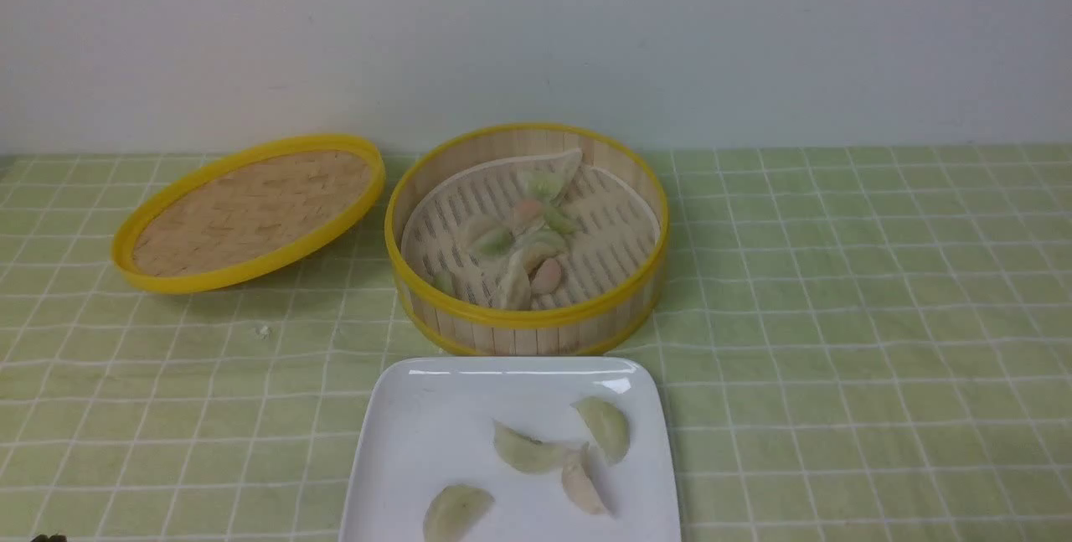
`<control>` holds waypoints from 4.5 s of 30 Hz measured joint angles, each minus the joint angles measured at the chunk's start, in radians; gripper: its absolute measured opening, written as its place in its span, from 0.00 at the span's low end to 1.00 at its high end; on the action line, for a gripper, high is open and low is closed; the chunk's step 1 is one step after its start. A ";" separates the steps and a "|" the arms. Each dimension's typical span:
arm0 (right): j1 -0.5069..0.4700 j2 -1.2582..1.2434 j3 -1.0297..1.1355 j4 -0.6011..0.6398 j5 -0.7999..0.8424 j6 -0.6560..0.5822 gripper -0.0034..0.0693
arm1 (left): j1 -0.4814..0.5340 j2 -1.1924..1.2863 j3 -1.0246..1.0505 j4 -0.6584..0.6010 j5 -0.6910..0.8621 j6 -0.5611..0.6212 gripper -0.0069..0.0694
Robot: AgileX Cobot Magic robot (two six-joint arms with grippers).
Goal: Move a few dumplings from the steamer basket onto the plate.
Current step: Use the left arm to grab a dumpling from the steamer
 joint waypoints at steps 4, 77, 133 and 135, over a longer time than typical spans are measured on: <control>0.000 0.000 0.000 0.000 0.000 0.000 0.03 | 0.000 0.000 0.000 0.000 0.000 0.000 0.08; 0.000 0.000 0.011 0.730 -0.441 0.254 0.03 | 0.000 0.513 -0.888 -0.344 0.367 -0.081 0.08; 0.000 0.699 -0.748 0.432 0.758 -0.145 0.03 | -0.365 2.175 -1.664 -0.223 0.293 0.198 0.36; 0.000 0.699 -0.748 0.432 0.758 -0.145 0.03 | -0.365 2.174 -1.667 -0.225 0.296 0.195 0.22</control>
